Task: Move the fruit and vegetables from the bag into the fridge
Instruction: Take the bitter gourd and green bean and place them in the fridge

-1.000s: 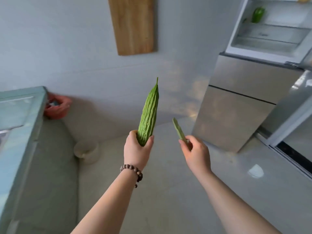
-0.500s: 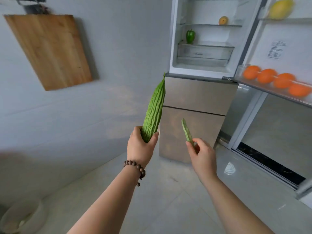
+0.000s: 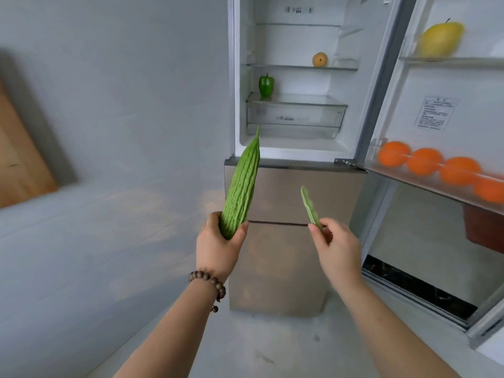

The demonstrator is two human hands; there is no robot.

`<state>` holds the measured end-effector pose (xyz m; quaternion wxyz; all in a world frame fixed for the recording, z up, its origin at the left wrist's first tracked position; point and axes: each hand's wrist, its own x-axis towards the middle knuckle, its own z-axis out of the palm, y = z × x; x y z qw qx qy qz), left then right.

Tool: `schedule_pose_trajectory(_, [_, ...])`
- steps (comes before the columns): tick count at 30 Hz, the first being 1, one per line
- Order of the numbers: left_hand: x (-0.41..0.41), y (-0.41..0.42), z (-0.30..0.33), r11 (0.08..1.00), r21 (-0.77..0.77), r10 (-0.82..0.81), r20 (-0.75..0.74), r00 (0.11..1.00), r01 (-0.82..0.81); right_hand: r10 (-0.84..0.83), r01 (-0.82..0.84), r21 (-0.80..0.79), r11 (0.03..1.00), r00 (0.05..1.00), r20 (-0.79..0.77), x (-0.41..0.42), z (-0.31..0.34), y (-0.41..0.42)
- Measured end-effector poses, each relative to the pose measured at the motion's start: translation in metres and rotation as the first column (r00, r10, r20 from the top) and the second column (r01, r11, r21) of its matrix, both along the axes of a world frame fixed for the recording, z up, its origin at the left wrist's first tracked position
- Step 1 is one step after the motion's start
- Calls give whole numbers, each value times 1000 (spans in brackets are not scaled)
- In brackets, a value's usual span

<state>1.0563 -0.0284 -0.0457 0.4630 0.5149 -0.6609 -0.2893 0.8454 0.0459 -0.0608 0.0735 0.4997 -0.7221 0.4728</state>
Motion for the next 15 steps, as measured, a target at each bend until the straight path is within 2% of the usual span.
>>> schedule_pose_trajectory(7, [-35, -160, 59, 989, -113, -99, 11, 995, 100, -89, 85, -61, 994, 994, -68, -29, 65, -138])
schedule_pose_trajectory(15, [-120, -289, 124, 926, -277, -245, 77, 967, 257, -155, 144, -93, 985, 978, -136, -87, 81, -229])
